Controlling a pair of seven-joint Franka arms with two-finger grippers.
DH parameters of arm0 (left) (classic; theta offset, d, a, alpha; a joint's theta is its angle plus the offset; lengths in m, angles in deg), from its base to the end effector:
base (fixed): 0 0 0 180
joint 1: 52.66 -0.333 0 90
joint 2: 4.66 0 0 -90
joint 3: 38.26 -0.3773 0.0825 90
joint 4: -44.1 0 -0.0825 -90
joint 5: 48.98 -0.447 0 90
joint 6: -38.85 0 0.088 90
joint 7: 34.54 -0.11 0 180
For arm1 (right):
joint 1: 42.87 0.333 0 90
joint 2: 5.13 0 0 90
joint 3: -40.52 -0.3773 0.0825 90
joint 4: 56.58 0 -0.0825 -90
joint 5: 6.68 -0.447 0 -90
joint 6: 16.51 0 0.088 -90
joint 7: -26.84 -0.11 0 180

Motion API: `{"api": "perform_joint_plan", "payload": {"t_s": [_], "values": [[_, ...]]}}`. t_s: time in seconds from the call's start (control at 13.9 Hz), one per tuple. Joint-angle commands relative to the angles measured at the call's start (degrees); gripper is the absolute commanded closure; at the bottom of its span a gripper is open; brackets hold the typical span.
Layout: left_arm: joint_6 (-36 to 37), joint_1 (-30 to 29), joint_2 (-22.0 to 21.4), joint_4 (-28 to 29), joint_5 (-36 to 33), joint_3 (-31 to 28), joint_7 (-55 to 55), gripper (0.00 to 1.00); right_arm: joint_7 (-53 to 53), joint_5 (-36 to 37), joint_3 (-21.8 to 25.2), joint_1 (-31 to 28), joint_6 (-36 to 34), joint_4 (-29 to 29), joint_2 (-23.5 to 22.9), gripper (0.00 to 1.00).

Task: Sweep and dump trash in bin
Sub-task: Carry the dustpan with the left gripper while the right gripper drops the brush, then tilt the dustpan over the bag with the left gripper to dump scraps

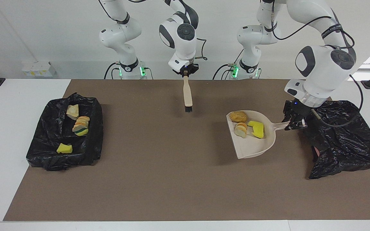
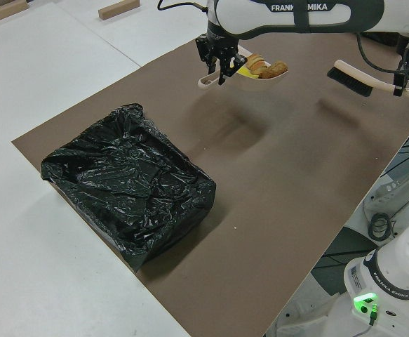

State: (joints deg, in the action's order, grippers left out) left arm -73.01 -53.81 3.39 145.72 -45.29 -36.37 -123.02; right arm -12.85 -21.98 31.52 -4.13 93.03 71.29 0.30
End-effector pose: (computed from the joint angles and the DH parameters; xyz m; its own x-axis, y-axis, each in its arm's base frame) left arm 0.6753 -0.0121 0.5159 0.0356 -0.9972 0.0662 -0.9986 -0.0380 -0.0357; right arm 0.3417 0.4066 0.4207 0.9498 0.0206 -0.3123 0.0179 -0.9998 -0.0114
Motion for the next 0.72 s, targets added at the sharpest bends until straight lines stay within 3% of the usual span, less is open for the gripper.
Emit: {"api": "perform_joint_plan", "payload": {"t_s": [0.0,0.14,0.43,0.65], "values": [[3.40,-5.42,2.22,-4.93,0.08,0.31,-6.41,1.00,-3.90,0.36,0.12,1.69,3.13,1.50,-2.16,1.00],[3.49,-9.64,2.84,-6.17,-1.66,0.14,-12.65,1.00,-3.38,-0.69,0.12,3.19,7.34,3.77,-2.88,1.00],[5.51,-17.55,5.03,-10.48,-4.57,0.05,-24.35,1.00,-1.89,-2.54,0.12,3.72,8.59,4.49,-4.19,0.98],[5.17,-21.77,6.53,-13.63,-9.56,-0.04,-27.87,1.00,-2.06,-2.54,0.12,3.63,8.59,4.49,-4.28,0.74]]}}
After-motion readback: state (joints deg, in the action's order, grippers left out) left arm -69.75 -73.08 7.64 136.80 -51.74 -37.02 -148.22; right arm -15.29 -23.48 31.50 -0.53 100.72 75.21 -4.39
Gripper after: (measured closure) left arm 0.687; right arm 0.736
